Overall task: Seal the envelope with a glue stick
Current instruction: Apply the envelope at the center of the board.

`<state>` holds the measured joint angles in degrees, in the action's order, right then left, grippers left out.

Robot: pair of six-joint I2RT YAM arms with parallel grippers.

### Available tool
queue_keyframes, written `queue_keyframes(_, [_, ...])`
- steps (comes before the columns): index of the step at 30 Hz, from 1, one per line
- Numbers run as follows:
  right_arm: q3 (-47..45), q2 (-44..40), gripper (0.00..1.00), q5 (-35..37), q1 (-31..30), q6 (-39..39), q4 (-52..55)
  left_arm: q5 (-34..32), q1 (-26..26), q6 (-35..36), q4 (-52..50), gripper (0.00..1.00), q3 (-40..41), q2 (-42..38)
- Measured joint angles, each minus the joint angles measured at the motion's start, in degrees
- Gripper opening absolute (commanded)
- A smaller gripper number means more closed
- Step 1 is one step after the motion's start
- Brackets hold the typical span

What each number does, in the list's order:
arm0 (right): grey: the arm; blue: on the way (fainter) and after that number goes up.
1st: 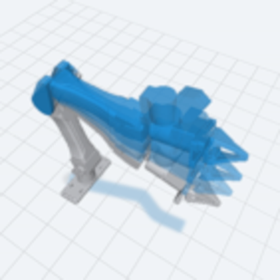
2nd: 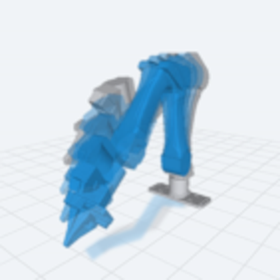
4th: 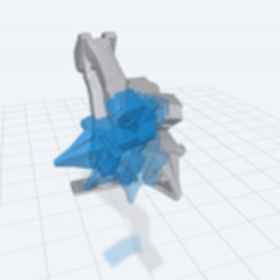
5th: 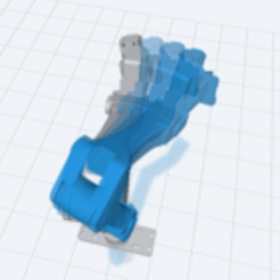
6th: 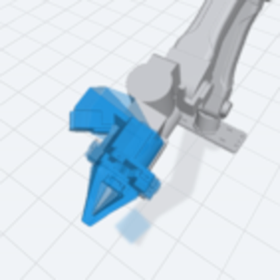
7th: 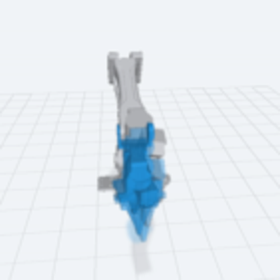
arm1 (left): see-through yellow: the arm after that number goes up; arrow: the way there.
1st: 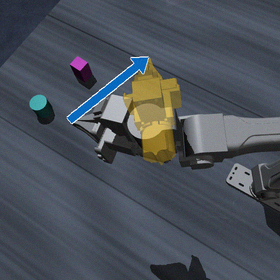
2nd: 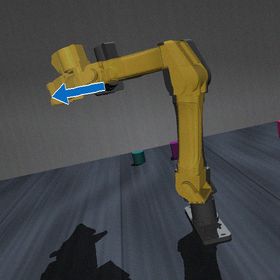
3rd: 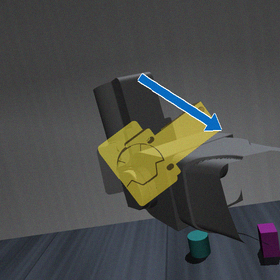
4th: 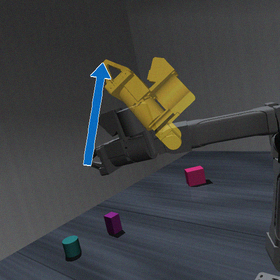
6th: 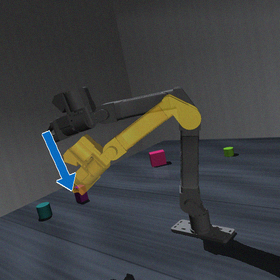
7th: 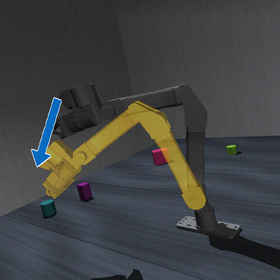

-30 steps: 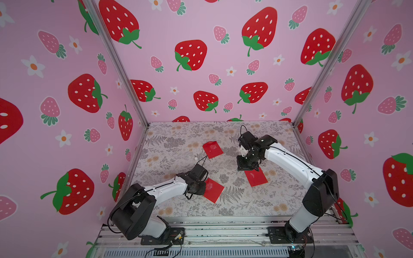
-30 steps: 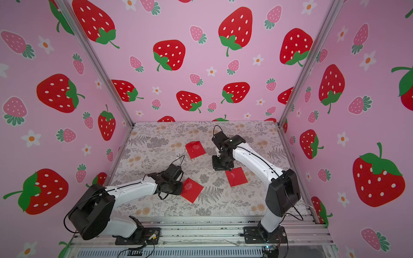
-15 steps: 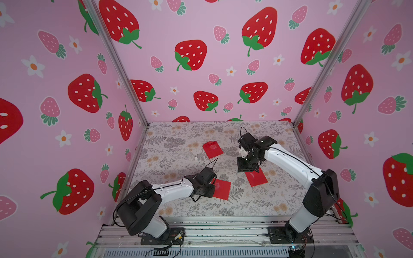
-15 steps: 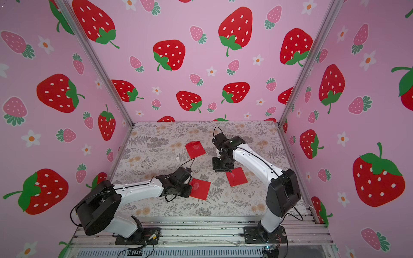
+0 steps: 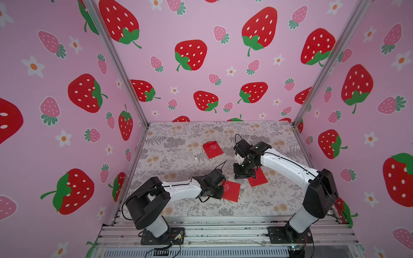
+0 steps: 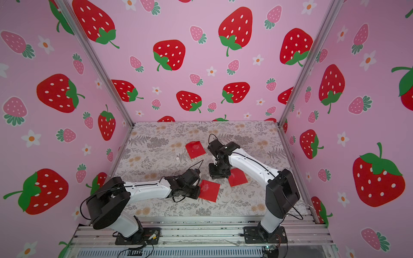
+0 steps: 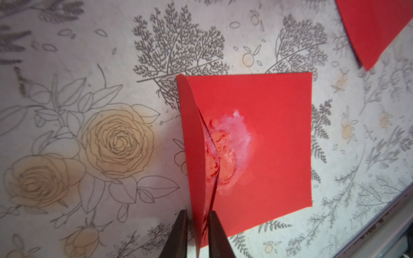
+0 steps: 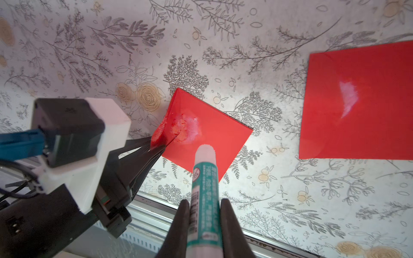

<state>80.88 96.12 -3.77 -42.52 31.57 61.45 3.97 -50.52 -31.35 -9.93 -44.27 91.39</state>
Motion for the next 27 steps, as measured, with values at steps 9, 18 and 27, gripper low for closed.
queue_keyframes(9, [2.73,6.38,0.00,-0.04,-3.54,1.25,-0.42,-0.50,-0.11,-1.29,-0.39,0.22,1.53,-1.68])
queue_keyframes(18, [5.16,10.16,0.00,-0.04,-5.77,2.32,0.09,0.11,-0.11,-1.55,0.85,0.09,2.89,-2.32])
queue_keyframes(27, [7.04,13.77,0.00,0.46,-6.56,2.91,1.42,3.08,0.07,-1.49,3.45,0.00,4.04,-2.32])
